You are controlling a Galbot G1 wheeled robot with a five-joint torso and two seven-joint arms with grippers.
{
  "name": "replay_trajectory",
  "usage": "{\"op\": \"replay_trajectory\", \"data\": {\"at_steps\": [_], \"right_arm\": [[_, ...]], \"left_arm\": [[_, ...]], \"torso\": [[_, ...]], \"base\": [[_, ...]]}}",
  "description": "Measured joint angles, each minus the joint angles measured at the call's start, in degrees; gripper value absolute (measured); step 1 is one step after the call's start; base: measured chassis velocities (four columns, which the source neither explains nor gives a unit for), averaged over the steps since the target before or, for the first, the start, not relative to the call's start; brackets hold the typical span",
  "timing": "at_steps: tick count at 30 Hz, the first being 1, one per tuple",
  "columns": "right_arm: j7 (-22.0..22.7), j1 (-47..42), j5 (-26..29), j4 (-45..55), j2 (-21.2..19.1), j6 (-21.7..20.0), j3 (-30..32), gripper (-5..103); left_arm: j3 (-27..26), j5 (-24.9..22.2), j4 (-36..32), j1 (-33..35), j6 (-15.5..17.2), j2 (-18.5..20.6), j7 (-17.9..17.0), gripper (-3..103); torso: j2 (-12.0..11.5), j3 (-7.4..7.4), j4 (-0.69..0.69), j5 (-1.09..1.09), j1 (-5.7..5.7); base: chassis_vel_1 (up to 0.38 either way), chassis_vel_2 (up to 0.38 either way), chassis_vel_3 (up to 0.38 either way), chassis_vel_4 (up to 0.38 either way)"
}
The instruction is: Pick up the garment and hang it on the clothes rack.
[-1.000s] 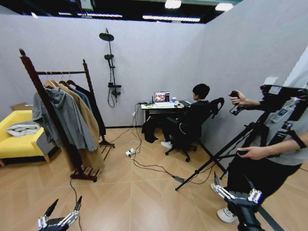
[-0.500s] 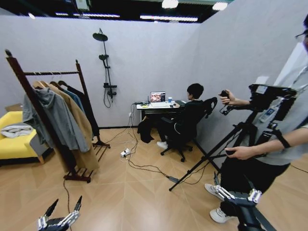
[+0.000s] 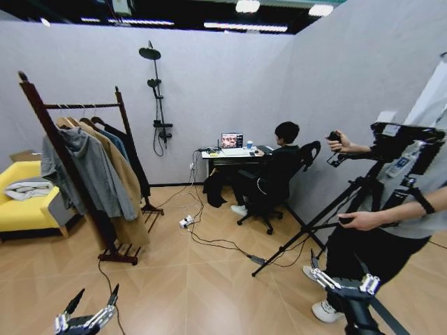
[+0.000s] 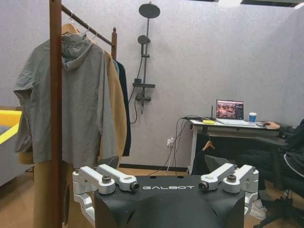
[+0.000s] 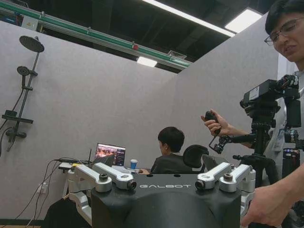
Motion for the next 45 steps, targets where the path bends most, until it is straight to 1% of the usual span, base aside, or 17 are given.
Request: {"op": "replay_trajectory", "data": {"at_steps": [2, 3, 5, 6, 9, 10, 11, 13, 14, 17, 18, 20, 23, 26, 29, 36, 45], "right_arm": [[0.0, 0.0, 0.0, 0.0, 0.0, 0.0, 0.0, 100], [0.0, 0.0, -0.01, 0.01, 0.0, 0.01, 0.0, 100], [0.0, 0.0, 0.0, 0.0, 0.0, 0.01, 0.0, 100], [0.0, 0.0, 0.0, 0.0, 0.0, 0.0, 0.0, 100], [-0.01, 0.0, 0.0, 0.0, 0.0, 0.0, -0.01, 100], [0.0, 0.0, 0.0, 0.0, 0.01, 0.01, -0.01, 100], [-0.01, 0.0, 0.0, 0.0, 0.01, 0.0, -0.01, 100], [-0.01, 0.0, 0.0, 0.0, 0.01, 0.0, -0.01, 100], [-0.01, 0.0, 0.0, 0.01, 0.01, 0.0, -0.01, 100], [-0.01, -0.01, -0.01, 0.0, 0.02, 0.01, -0.01, 100], [-0.01, 0.0, 0.0, 0.01, 0.01, 0.01, -0.01, 100], [-0.01, 0.01, 0.0, 0.01, 0.0, 0.0, -0.01, 100], [0.0, 0.01, 0.0, 0.0, 0.0, 0.0, 0.01, 100], [0.0, 0.0, 0.0, 0.0, -0.01, 0.01, 0.02, 100], [0.0, 0.0, 0.0, 0.0, 0.0, 0.01, 0.01, 100], [-0.01, 0.01, 0.0, 0.0, 0.0, 0.0, 0.0, 100], [0.0, 0.0, 0.0, 0.0, 0.0, 0.01, 0.01, 100]], "left_arm": [[0.0, 0.0, 0.0, 0.0, 0.0, 0.0, 0.0, 100], [0.0, 0.0, 0.0, 0.0, 0.0, 0.0, -0.01, 100], [0.0, 0.0, 0.0, 0.0, 0.0, 0.0, 0.01, 100], [0.0, 0.0, 0.0, 0.0, 0.0, 0.0, 0.0, 100], [-0.01, 0.0, 0.0, 0.0, 0.0, 0.0, -0.02, 100], [0.0, 0.0, 0.0, 0.0, 0.0, 0.01, -0.03, 100], [-0.01, 0.0, 0.0, 0.0, 0.0, 0.0, -0.06, 100], [-0.03, 0.0, 0.0, 0.0, 0.0, 0.01, -0.08, 100], [-0.02, 0.0, 0.0, 0.0, 0.0, 0.01, -0.07, 100], [-0.02, 0.0, 0.0, 0.0, 0.0, 0.01, -0.07, 100], [-0.03, 0.0, 0.0, 0.0, 0.0, 0.01, -0.07, 100], [-0.03, 0.0, 0.0, 0.0, 0.0, 0.01, -0.07, 100], [-0.01, 0.0, 0.0, 0.0, 0.0, 0.0, -0.05, 100], [0.01, 0.0, 0.0, 0.0, 0.0, 0.0, -0.04, 100], [0.0, 0.0, 0.0, 0.0, 0.0, 0.0, -0.02, 100], [0.0, 0.0, 0.0, 0.0, 0.0, 0.0, -0.02, 100], [0.01, 0.0, 0.0, 0.0, 0.0, -0.01, 0.01, 100]], "torso": [[0.01, 0.0, 0.0, 0.01, 0.0], [0.02, -0.02, -0.01, -0.07, -0.02], [0.01, -0.01, -0.01, -0.05, -0.01], [0.01, -0.01, -0.01, 0.02, -0.01], [0.01, 0.0, 0.01, -0.02, 0.0], [0.01, -0.02, -0.02, -0.08, -0.01], [0.01, -0.01, 0.0, -0.04, 0.0], [0.01, -0.01, -0.02, -0.01, 0.0], [0.01, -0.01, -0.02, -0.07, 0.01], [0.02, -0.02, -0.03, -0.04, -0.01], [0.01, -0.01, 0.02, -0.02, -0.01], [0.0, 0.01, 0.04, -0.03, 0.02], [0.0, 0.0, -0.01, 0.01, 0.01], [-0.01, 0.01, -0.02, 0.0, 0.01], [0.01, -0.01, 0.0, -0.04, -0.01], [0.01, 0.0, -0.01, -0.03, 0.0], [0.01, 0.0, -0.01, 0.0, 0.0]], "base": [[0.213, 0.223, -0.231, -0.225], [0.231, 0.28, -0.237, -0.263], [0.231, 0.314, -0.272, -0.263], [0.279, 0.314, -0.286, -0.333], [0.278, 0.338, -0.272, -0.339], [0.255, 0.342, -0.266, -0.332], [0.265, 0.283, -0.278, -0.332], [0.265, 0.283, -0.248, -0.314], [0.196, 0.231, -0.129, -0.19], [0.119, 0.025, -0.087, -0.118], [0.074, -0.023, 0.025, -0.016], [0.037, -0.011, 0.012, -0.008], [-0.079, -0.024, 0.07, 0.034], [-0.089, -0.074, 0.043, 0.041], [0.0, 0.0, 0.0, 0.0], [-0.03, -0.02, 0.038, 0.024], [-0.102, -0.104, 0.111, 0.119]]}}
